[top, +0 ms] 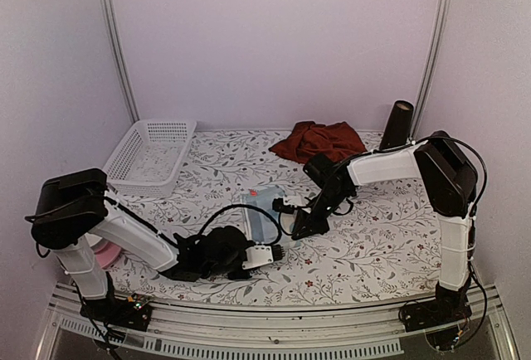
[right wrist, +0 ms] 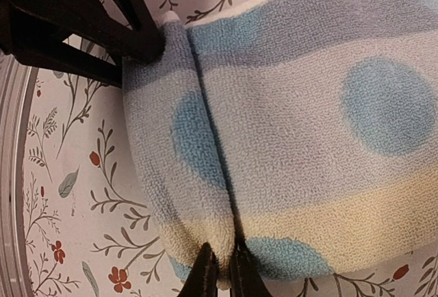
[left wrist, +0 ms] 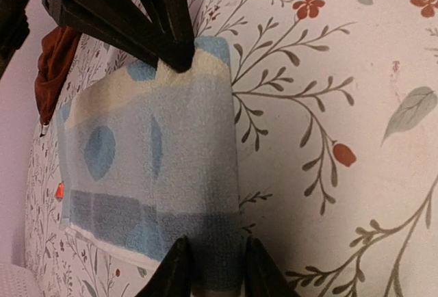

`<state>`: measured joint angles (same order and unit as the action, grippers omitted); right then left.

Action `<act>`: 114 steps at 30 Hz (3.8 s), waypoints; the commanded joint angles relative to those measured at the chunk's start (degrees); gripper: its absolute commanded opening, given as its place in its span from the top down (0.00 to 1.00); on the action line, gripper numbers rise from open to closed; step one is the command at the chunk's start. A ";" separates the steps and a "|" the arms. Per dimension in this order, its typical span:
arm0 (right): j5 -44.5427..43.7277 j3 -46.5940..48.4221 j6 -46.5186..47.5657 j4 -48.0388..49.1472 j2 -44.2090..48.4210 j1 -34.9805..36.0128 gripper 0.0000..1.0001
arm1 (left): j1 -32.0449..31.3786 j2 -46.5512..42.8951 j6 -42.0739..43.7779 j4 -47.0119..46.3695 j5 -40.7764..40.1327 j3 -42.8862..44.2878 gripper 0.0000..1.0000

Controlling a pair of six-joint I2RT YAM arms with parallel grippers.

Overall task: Roll the towels
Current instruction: Roll the towel at the center of the board.

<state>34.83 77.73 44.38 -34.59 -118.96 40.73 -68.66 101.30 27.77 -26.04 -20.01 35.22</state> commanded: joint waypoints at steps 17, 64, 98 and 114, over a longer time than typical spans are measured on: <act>-2.38 -2.09 3.58 -0.09 4.30 -0.56 0.60 | 1.32 0.15 -3.39 6.63 2.67 2.22 1.00; -23.01 -22.44 15.36 24.12 13.37 12.46 0.52 | 12.15 -7.57 -12.34 12.51 27.11 2.25 1.00; -19.06 -22.65 12.57 25.95 15.06 11.56 0.73 | 12.89 -5.84 -13.51 13.15 29.35 2.50 1.00; -5.85 -13.71 12.72 8.67 10.66 8.33 0.96 | 13.57 -6.99 -13.11 16.20 30.56 2.89 0.78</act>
<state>22.98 60.66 57.80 -17.96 -105.78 50.83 -56.05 95.26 14.68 -11.25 9.65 37.69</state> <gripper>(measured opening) 0.040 0.224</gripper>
